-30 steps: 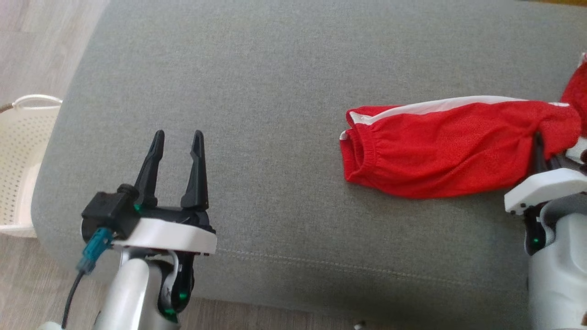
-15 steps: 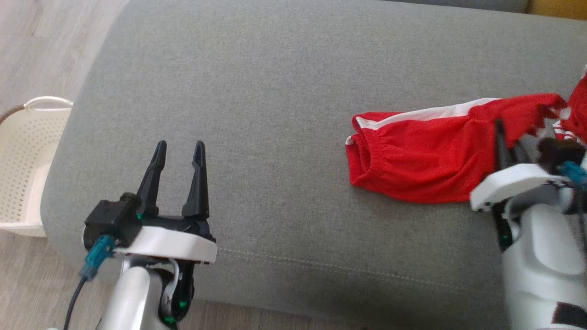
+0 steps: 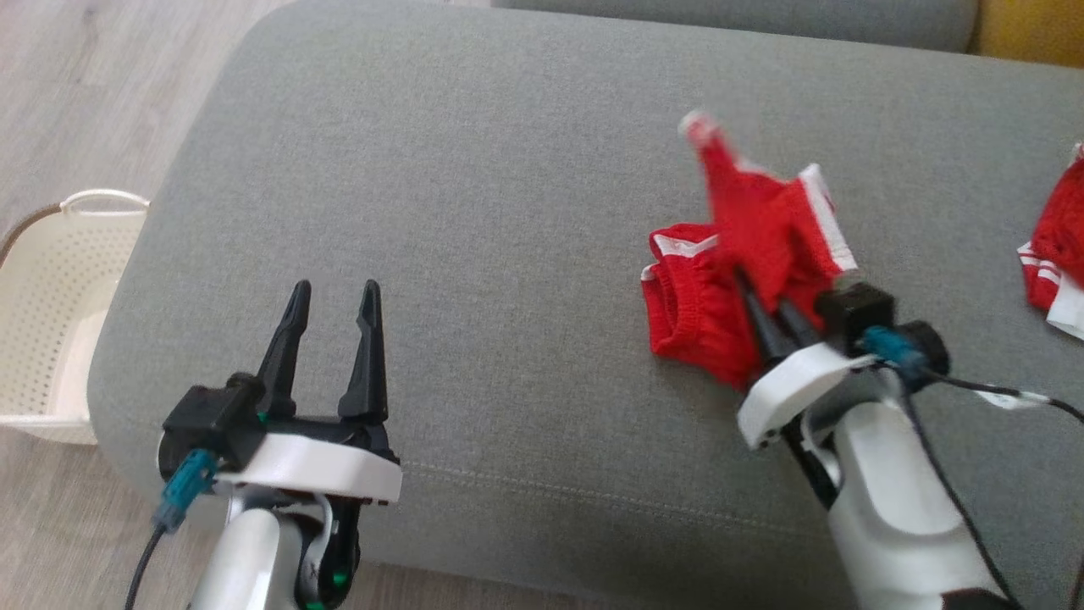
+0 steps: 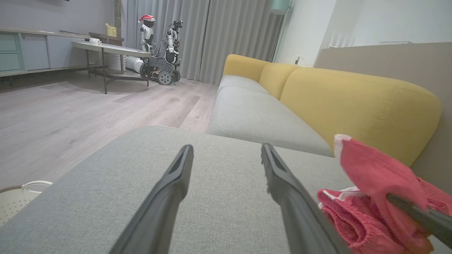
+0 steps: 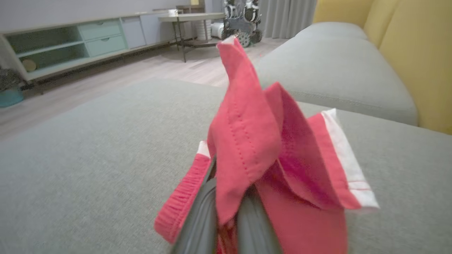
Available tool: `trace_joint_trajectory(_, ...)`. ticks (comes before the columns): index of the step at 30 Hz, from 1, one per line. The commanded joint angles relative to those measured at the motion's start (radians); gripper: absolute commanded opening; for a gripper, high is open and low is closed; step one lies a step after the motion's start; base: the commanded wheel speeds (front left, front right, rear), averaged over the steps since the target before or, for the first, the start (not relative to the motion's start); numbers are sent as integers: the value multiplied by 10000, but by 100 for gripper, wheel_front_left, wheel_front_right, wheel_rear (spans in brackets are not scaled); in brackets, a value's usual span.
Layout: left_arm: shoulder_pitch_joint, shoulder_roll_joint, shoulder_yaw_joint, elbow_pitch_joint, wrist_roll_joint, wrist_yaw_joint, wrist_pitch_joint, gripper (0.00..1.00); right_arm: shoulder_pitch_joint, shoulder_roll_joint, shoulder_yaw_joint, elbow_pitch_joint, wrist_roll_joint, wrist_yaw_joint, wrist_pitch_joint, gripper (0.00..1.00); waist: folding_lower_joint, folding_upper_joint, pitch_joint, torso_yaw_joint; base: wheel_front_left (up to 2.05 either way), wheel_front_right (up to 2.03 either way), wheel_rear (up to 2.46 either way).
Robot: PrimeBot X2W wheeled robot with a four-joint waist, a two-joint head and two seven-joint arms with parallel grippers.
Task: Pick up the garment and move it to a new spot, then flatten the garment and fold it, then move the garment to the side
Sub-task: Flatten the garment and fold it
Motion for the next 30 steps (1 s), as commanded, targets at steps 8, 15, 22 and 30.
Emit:
trace_joint_trajectory(8,-308,70,211,-335,-130,85,-120,100,-408,-288,1721,542,28,35,431,0,0,-1,115,207,0,0,0)
trace_joint_trajectory(15,-275,70,192,-290,-174,130,-120,100,-678,-174,2332,984,198,35,190,100,0,-1,66,313,0,0,0)
trace_joint_trajectory(22,-192,70,324,-286,-164,164,-120,100,-813,-61,2763,1227,-765,35,69,100,0,-1,-71,173,0,0,0)
trace_joint_trajectory(30,-239,70,374,-279,-132,139,-120,100,-1020,160,3864,1660,-1385,35,214,100,0,-1,-124,-130,0,0,0)
